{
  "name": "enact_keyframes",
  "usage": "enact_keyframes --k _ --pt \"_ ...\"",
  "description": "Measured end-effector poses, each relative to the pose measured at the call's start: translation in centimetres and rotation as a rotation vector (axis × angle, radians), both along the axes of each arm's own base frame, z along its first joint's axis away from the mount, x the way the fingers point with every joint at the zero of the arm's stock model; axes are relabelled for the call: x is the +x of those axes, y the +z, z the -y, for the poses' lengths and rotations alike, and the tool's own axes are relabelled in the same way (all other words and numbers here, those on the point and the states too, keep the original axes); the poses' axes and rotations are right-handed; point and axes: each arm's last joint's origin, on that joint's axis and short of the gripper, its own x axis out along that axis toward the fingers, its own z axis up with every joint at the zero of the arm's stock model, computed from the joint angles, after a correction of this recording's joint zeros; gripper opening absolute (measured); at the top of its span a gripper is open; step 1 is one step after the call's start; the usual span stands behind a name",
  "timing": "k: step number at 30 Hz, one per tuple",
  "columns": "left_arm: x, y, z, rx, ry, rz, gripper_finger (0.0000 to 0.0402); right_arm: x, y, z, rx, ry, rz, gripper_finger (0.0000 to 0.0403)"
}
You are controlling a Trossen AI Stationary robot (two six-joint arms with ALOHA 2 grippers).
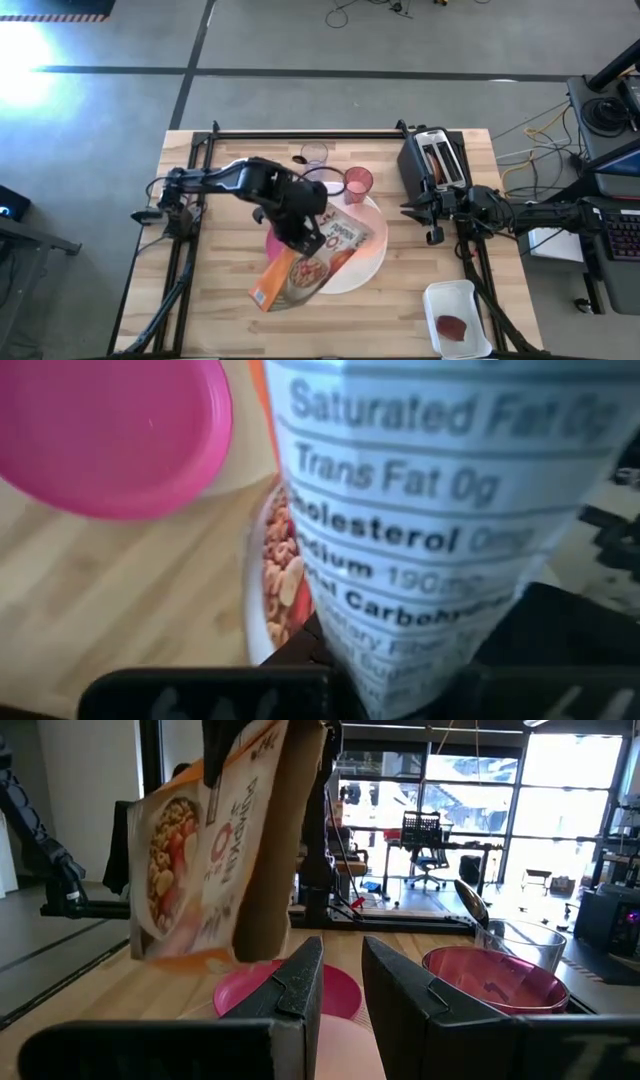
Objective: Arrange a breakfast setting
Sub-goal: Pour the cereal from the orange cereal box into the orange bowl
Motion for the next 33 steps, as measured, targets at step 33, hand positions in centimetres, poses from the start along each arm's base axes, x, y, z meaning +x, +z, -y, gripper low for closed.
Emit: enact_keyframes --k 33 --pt "1.3 -1.6 -5.1 -0.529 0.297 -0.262 0.0 0.0 0.0 0.0 0.0 0.0 0.0 0.0063"
